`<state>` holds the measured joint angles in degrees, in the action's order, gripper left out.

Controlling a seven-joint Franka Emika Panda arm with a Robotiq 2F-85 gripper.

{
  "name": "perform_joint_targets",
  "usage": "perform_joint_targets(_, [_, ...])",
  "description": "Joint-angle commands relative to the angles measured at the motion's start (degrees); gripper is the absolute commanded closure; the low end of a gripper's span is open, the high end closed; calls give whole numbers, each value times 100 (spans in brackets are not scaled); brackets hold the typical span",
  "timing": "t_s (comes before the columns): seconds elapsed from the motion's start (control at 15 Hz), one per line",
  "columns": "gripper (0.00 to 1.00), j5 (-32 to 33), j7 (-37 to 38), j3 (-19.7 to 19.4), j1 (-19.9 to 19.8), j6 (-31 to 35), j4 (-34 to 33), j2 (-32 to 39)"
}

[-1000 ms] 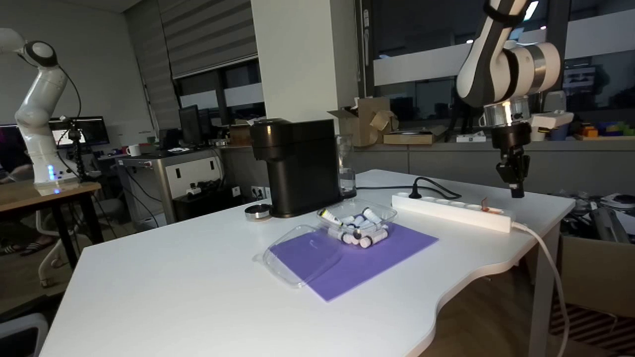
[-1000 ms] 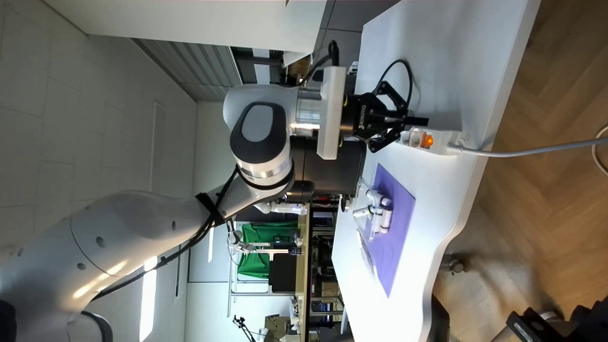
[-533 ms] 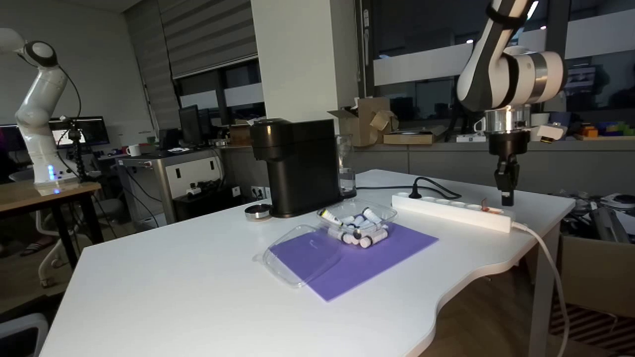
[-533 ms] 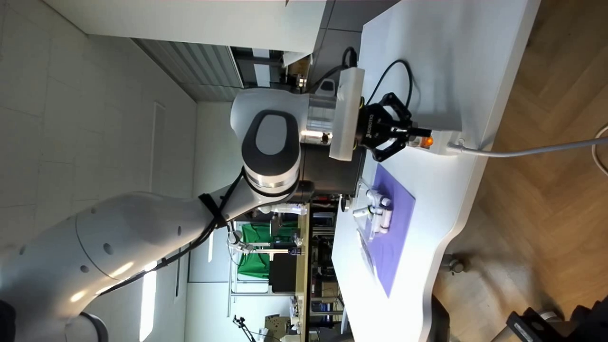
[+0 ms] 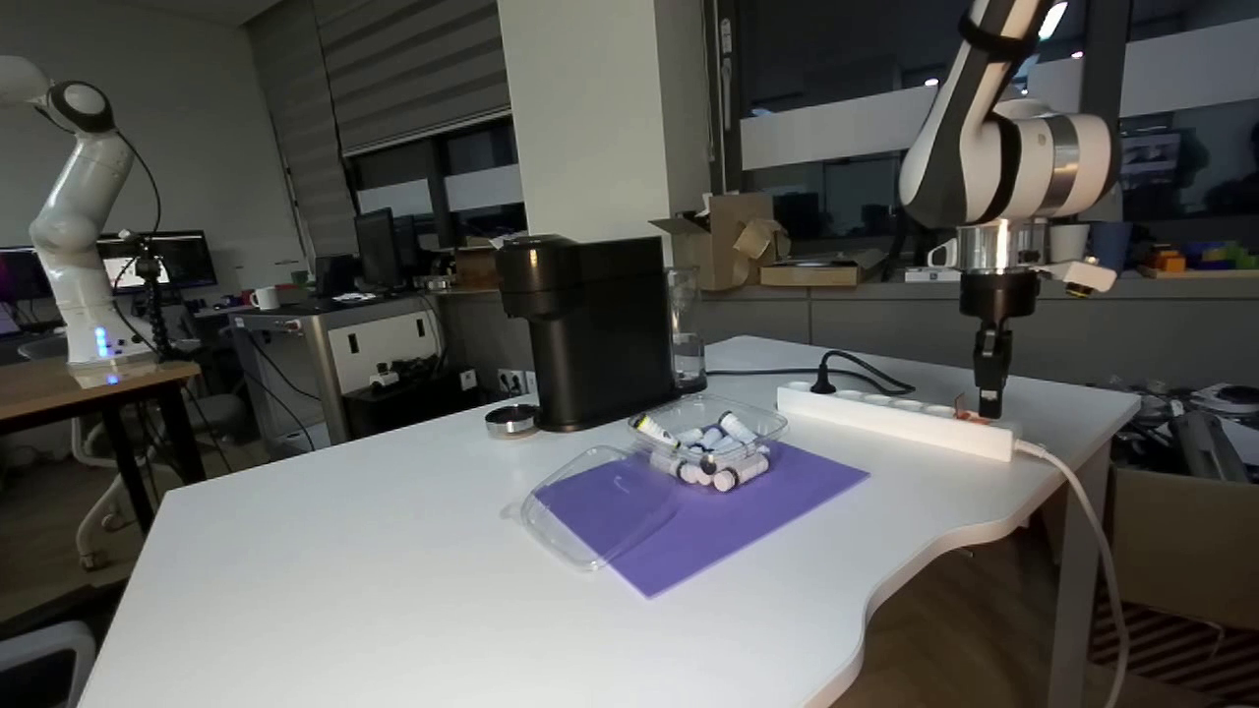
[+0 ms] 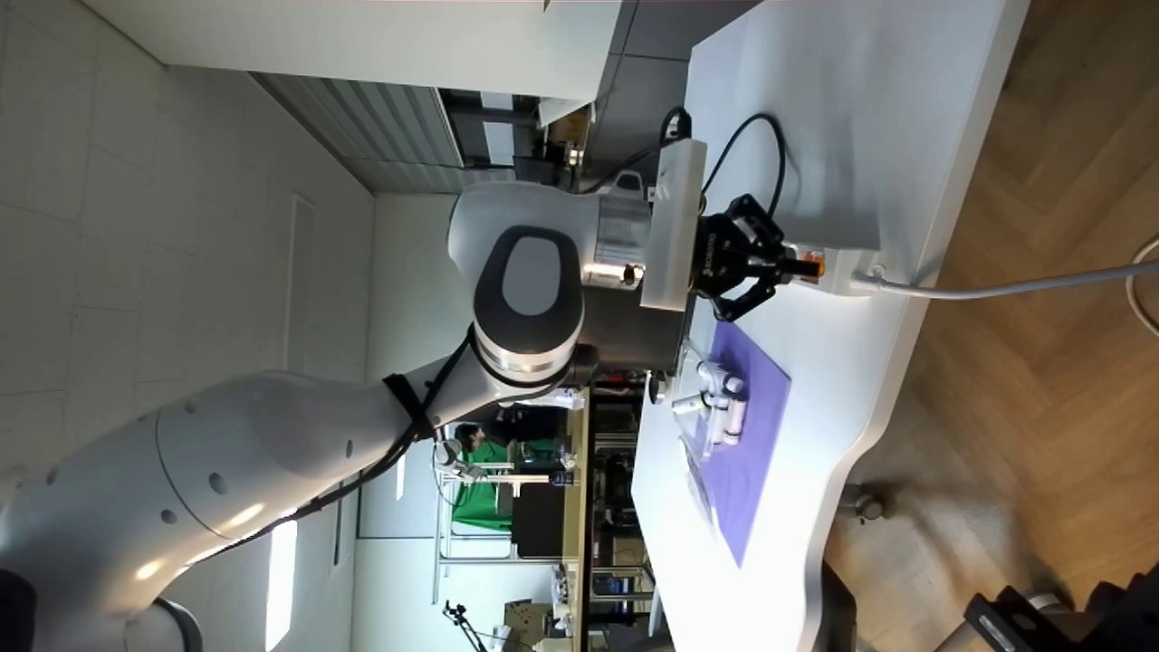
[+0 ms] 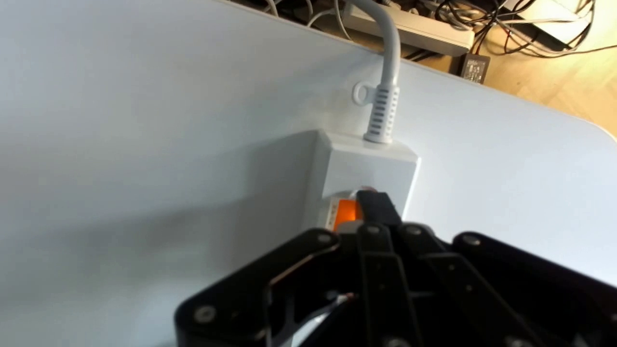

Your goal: Pick up the bottle from the table and put it inside the clear bowl, turn off the white extension cable, take out one bottle from the clear bowl and place it on the left side of the table

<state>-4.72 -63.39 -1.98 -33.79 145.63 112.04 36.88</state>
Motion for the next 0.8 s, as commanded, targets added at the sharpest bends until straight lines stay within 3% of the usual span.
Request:
perform_joint_targets(0.0, [100,-156,-277,96,-87,174,179,-127])
perform_joint_targets(0.73, [100,-161,-350,68,-47,468,108,122])
